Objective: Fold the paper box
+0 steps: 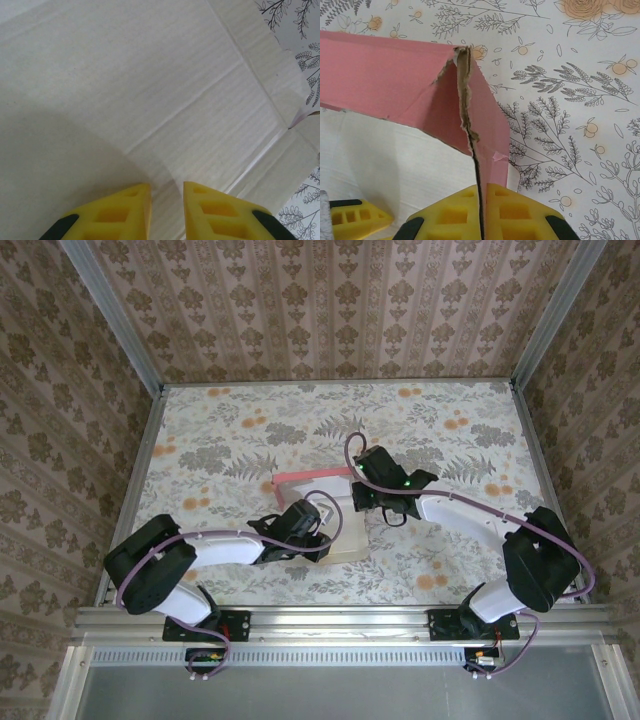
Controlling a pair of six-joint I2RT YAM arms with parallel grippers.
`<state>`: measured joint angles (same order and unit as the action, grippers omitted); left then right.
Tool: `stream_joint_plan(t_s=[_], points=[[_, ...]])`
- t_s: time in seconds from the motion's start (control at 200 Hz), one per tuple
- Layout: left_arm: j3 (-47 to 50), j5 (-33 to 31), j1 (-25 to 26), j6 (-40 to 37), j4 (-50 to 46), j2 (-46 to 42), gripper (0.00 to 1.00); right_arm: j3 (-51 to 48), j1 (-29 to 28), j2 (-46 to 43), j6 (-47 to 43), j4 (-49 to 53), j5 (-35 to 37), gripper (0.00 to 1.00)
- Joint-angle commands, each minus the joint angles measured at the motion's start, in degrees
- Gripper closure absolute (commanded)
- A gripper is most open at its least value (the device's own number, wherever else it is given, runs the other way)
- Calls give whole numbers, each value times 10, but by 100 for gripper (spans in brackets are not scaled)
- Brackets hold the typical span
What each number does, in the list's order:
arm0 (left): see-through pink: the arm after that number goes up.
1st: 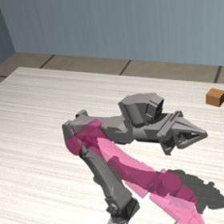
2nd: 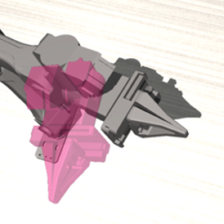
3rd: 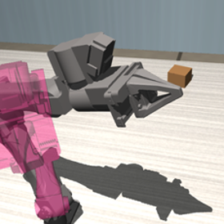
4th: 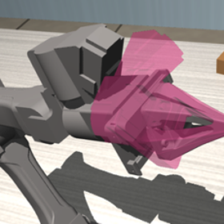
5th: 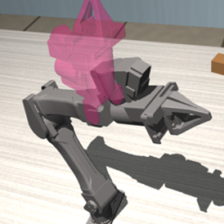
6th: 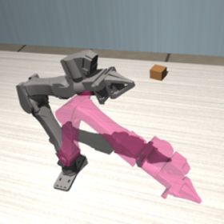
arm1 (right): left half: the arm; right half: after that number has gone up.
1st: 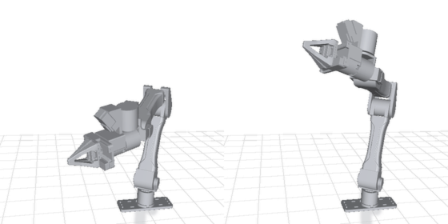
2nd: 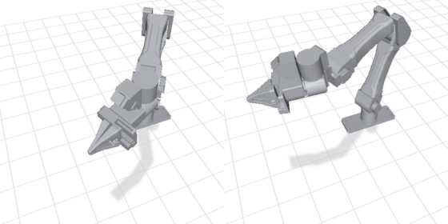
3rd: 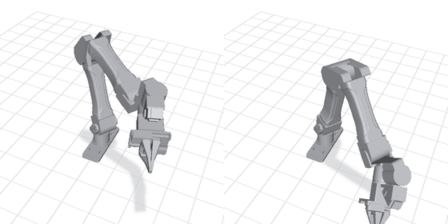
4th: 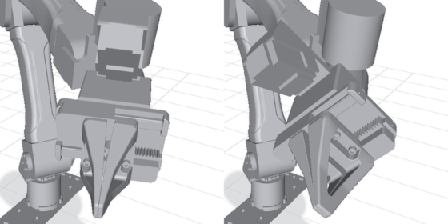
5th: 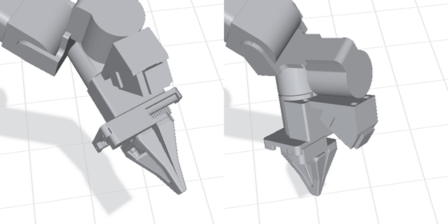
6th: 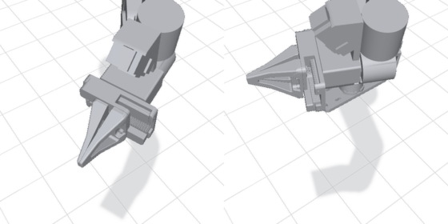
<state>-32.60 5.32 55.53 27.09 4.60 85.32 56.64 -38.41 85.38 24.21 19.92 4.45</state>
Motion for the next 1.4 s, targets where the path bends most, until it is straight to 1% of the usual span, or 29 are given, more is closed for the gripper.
stream_joint_plan(t_s=[0.0,0.195,0.35,0.485,0.635,0.77,0.935,1.04,1.145,1.225,1.4], points=[[-4,2,8,14,-31,14,77,9,-4,8,13,4,-17,97],[-1,-2,9,24,-33,2,77,-28,-4,7,27,-40,-14,97],[-13,0,9,23,-50,-29,78,-51,-5,5,24,-69,-13,97],[-49,6,8,7,-101,-80,77,-62,-5,6,6,-90,-10,97],[-106,11,-1,-31,-194,-150,76,-62,-7,12,-30,-114,-29,97],[-159,15,-35,-61,-271,-206,75,-48,-12,28,-64,-130,-64,97],[-193,23,-109,-93,-329,-246,73,-17,-20,60,-105,-128,-110,97],[-185,41,-164,-105,-316,-258,72,2,-29,75,-123,-117,-123,96],[-163,84,-206,-99,-269,-245,71,19,-41,88,-133,-103,-118,96],[-145,108,-218,-85,-220,-222,70,23,-50,93,-135,-102,-107,96],[-123,146,-222,-46,-107,-166,67,25,-68,94,-133,-101,-77,95]])
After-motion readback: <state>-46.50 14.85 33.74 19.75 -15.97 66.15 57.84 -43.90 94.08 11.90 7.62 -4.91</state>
